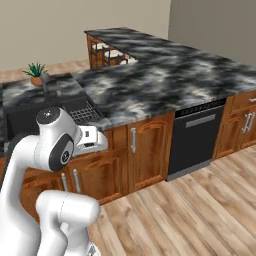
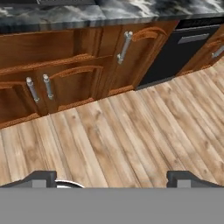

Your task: Move the pot and pan from the stove into the sink.

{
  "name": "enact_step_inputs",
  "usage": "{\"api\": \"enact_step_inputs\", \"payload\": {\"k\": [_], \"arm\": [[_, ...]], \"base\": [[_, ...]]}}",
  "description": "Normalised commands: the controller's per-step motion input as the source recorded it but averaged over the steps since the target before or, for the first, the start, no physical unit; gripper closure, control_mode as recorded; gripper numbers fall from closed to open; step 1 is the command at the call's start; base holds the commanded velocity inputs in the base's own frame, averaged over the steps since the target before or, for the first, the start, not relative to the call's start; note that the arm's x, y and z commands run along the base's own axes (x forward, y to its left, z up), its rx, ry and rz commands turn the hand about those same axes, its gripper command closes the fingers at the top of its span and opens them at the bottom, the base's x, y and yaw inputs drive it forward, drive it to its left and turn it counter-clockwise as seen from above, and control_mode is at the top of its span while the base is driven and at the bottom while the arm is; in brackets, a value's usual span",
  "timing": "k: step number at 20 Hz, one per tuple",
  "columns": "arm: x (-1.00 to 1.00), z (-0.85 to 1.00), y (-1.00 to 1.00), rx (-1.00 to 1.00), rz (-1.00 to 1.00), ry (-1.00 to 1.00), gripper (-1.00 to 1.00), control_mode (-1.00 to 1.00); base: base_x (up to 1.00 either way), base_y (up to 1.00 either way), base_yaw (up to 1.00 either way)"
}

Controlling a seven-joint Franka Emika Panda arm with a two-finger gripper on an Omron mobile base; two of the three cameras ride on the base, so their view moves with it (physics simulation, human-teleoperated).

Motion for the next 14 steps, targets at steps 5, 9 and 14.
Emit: {"api": "enact_step_inputs", "payload": {"k": [5,9,14], "arm": [[0.00,0.00,0.00,0.00,0.00,0.00,-1.00,1.00],[0.00,0.00,0.00,0.00,0.00,0.00,-1.00,1.00],[0.00,0.00,0.00,0.00,0.00,0.00,-1.00,1.00]], "base": [[0.00,0.00,-0.50],[0.00,0.00,-0.50],[0.00,0.00,-0.50]]}}
